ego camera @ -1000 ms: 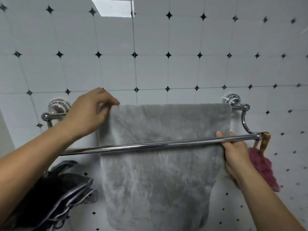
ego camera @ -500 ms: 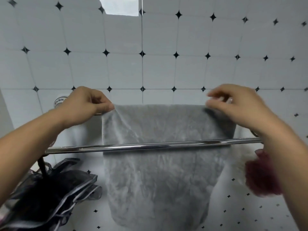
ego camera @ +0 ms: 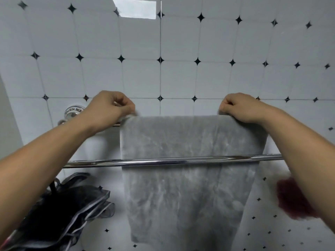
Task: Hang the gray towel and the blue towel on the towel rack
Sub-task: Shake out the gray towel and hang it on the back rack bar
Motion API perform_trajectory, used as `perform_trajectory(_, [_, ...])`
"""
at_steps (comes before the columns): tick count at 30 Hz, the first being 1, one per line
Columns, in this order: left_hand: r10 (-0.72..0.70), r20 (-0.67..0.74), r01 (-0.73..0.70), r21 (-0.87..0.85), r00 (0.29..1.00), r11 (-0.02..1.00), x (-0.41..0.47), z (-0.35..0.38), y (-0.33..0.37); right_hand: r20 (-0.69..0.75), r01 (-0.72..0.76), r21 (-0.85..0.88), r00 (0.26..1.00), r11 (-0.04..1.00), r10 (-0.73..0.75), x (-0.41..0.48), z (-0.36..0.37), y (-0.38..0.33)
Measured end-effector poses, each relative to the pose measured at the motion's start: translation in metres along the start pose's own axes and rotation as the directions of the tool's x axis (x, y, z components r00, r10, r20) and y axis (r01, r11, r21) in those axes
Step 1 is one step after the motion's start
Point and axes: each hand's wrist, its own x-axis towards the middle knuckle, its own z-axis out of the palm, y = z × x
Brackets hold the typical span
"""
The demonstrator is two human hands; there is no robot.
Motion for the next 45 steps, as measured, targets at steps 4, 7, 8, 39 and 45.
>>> perform_trajectory(4, [0.087, 0.011, -0.088, 0.153, 0.996, 0.984, -0.018, 0.0, -0.004, -0.168, 0.008, 0.042, 0.986, 0.999, 0.0, -0.025, -0.018, 0.016])
perform_trajectory(7, [0.1, -0.127, -0.025, 0.493, 0.987, 0.87, -0.031, -0.014, -0.01, -0.345, -0.248, -0.096, 0.917, 0.964, 0.201, -0.06, -0.034, 0.046])
perform_trajectory(8, [0.134, -0.184, -0.004, 0.573, 0.974, 0.819, -0.035, -0.017, -0.011, -0.339, -0.321, -0.076, 0.899, 0.944, 0.278, -0.071, -0.037, 0.052])
perform_trajectory(39, [-0.533, 0.072, 0.517, -0.38, 0.843, 0.767, -0.057, 0.01, 0.006, -0.356, -0.273, 0.168, 0.879, 0.947, 0.316, -0.067, -0.01, 0.1])
perform_trajectory(45, [-0.499, 0.024, 0.467, -0.394, 0.866, 0.792, -0.06, -0.001, -0.002, -0.376, -0.268, 0.163, 0.873, 0.949, 0.311, -0.064, -0.006, 0.097])
